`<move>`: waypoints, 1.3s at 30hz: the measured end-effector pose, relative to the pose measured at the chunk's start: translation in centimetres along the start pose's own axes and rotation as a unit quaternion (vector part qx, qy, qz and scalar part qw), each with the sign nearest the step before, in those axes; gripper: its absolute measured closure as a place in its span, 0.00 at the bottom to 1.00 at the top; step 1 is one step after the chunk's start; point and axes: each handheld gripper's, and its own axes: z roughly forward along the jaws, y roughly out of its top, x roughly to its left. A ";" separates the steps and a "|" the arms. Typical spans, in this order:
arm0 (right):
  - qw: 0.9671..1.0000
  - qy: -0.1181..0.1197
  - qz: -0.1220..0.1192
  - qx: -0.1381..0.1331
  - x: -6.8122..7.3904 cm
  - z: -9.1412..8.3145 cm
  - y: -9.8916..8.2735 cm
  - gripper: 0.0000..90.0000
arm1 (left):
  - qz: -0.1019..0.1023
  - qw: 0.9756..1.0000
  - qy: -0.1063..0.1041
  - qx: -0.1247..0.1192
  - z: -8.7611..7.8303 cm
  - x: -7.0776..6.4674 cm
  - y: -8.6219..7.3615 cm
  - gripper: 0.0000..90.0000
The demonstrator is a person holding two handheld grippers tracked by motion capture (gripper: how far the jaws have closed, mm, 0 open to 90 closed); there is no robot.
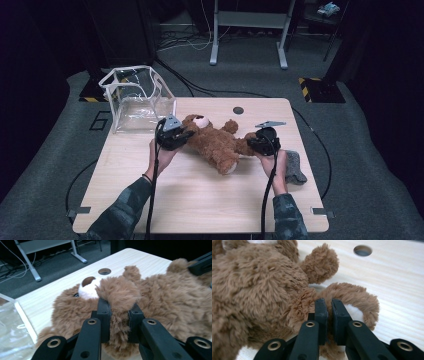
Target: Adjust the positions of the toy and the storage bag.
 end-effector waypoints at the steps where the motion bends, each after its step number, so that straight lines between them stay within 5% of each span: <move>1: 1.000 -0.003 0.000 -0.003 0.1 -0.4 0.2 0.94 | 0.003 1.000 0.001 -0.001 0.0 0.1 0.3 0.86; 13: 0.996 -0.063 -0.035 -0.058 1.5 -6.0 2.2 0.94 | 0.022 0.999 -0.006 -0.033 0.5 0.4 3.5 0.87; 24: 0.991 -0.098 -0.064 -0.068 4.4 -8.3 1.9 0.94 | 0.024 0.999 -0.020 -0.027 1.9 1.0 3.9 0.87; 33: 0.992 -0.086 -0.076 -0.043 6.8 -7.0 -0.8 0.94 | 0.011 1.000 -0.029 -0.002 3.1 1.4 1.7 0.86; 34: 0.995 -0.064 -0.070 -0.030 7.3 -6.2 -1.8 0.94 | 0.008 0.999 -0.032 0.005 3.3 1.6 1.1 0.86; 39: 0.998 -0.033 -0.054 -0.021 7.4 -5.2 -3.5 0.93 | -0.014 0.999 -0.045 0.021 3.4 2.2 -0.2 0.85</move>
